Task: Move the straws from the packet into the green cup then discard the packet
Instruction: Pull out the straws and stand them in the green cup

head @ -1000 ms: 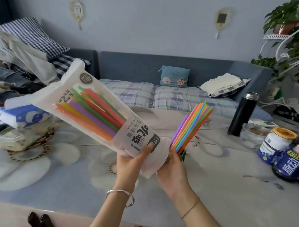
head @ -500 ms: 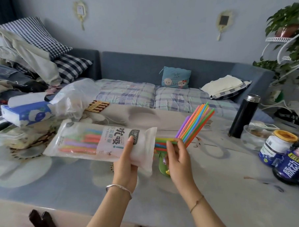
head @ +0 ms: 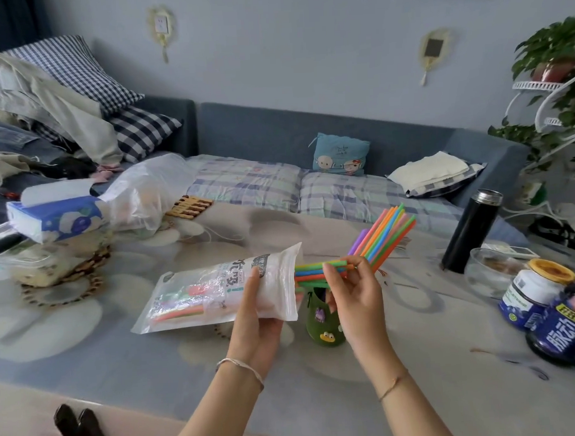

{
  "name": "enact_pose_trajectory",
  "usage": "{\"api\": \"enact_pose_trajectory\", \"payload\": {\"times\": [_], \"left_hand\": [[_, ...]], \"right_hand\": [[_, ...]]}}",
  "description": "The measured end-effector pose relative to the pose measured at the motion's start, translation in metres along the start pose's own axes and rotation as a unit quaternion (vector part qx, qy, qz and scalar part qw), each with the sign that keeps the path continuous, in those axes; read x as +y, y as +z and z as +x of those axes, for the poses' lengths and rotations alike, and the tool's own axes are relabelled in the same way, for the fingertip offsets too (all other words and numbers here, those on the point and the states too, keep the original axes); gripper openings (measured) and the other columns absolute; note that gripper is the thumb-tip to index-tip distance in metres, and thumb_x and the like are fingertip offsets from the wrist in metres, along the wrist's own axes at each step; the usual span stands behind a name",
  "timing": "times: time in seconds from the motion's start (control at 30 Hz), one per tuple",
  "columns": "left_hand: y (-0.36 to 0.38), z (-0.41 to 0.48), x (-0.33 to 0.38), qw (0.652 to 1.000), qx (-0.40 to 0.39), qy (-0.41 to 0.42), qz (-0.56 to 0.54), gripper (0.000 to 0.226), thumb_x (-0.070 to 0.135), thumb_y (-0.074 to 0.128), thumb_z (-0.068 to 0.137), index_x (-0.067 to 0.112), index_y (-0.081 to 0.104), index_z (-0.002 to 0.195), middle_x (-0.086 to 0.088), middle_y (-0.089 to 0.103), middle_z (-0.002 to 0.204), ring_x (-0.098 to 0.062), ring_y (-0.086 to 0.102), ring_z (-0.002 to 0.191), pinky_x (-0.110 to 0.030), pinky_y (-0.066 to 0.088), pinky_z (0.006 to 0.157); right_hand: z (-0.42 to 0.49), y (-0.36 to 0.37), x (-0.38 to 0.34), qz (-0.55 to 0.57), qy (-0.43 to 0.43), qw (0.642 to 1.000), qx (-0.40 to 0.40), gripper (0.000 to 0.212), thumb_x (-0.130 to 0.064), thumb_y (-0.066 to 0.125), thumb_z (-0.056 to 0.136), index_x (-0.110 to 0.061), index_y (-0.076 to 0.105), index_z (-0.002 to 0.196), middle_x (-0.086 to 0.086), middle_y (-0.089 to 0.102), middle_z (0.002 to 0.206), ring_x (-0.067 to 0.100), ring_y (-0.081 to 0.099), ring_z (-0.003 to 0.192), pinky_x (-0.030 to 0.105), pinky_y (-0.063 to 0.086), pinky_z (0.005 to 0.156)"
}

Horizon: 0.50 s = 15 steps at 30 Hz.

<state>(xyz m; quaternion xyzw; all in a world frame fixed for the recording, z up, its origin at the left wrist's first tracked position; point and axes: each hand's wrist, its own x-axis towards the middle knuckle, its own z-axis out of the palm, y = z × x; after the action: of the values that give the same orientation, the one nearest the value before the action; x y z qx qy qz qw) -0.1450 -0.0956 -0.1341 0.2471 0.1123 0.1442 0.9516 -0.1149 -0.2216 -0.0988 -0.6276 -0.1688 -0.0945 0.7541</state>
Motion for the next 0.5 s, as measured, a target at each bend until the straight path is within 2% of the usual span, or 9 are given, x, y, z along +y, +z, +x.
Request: {"api": "enact_pose_trajectory", "payload": {"times": [0.07,0.13,0.23,0.3,0.4,0.5], "left_hand": [[0.002,0.003,0.002,1.000,0.000,0.005,-0.019,0.020,0.026,0.052,0.097,0.011,0.065,0.094,-0.005,0.078,0.082,-0.015,0.075,0.071,-0.033,0.063,0.063],[0.002,0.005,0.006,0.999,0.005,0.015,-0.037,0.019,0.026,0.052,0.098,0.011,0.064,0.099,-0.005,0.078,0.084,-0.015,0.075,0.072,-0.035,0.063,0.061],[-0.002,0.010,0.011,0.998,0.020,0.026,-0.054,0.035,0.024,0.056,0.095,0.009,0.058,0.127,-0.009,0.074,0.107,-0.018,0.075,0.082,-0.034,0.061,0.060],[-0.002,0.010,0.010,0.997,0.035,0.028,-0.070,0.049,0.021,0.058,0.093,0.007,0.050,0.139,-0.013,0.066,0.127,-0.020,0.071,0.092,-0.034,0.061,0.059],[-0.001,0.011,0.006,0.995,0.044,0.020,-0.088,0.055,0.018,0.059,0.092,0.008,0.045,0.144,-0.015,0.058,0.139,-0.021,0.066,0.099,-0.032,0.060,0.058],[-0.003,0.013,0.001,0.995,0.042,0.014,-0.091,0.059,0.018,0.062,0.088,0.007,0.045,0.144,-0.015,0.057,0.140,-0.024,0.064,0.111,-0.034,0.062,0.063]], "right_hand": [[0.005,-0.002,-0.007,0.003,-0.029,0.999,0.017,0.014,-0.007,0.062,0.085,-0.013,0.052,0.079,-0.005,0.057,0.057,0.009,0.045,0.040,0.017,0.039,0.037],[0.010,-0.006,-0.016,0.026,-0.048,0.997,0.049,0.014,-0.008,0.063,0.085,-0.012,0.052,0.077,-0.005,0.057,0.055,0.009,0.044,0.038,0.018,0.038,0.037],[0.017,-0.013,-0.029,0.080,-0.050,0.989,0.113,0.016,-0.013,0.064,0.085,-0.013,0.052,0.074,-0.006,0.056,0.052,0.008,0.042,0.037,0.019,0.034,0.035],[0.017,-0.012,-0.034,0.093,-0.041,0.987,0.126,0.014,-0.017,0.063,0.086,-0.014,0.054,0.075,-0.007,0.056,0.054,0.007,0.040,0.038,0.017,0.033,0.035],[0.012,-0.002,-0.029,0.069,-0.005,0.995,0.076,0.005,-0.019,0.064,0.085,-0.016,0.060,0.084,-0.009,0.051,0.050,0.006,0.037,0.037,0.016,0.031,0.036],[0.007,0.010,-0.019,-0.009,0.030,0.999,0.009,0.008,-0.020,0.063,0.087,-0.013,0.060,0.085,-0.008,0.044,0.044,0.008,0.035,0.036,0.017,0.030,0.035]]}}
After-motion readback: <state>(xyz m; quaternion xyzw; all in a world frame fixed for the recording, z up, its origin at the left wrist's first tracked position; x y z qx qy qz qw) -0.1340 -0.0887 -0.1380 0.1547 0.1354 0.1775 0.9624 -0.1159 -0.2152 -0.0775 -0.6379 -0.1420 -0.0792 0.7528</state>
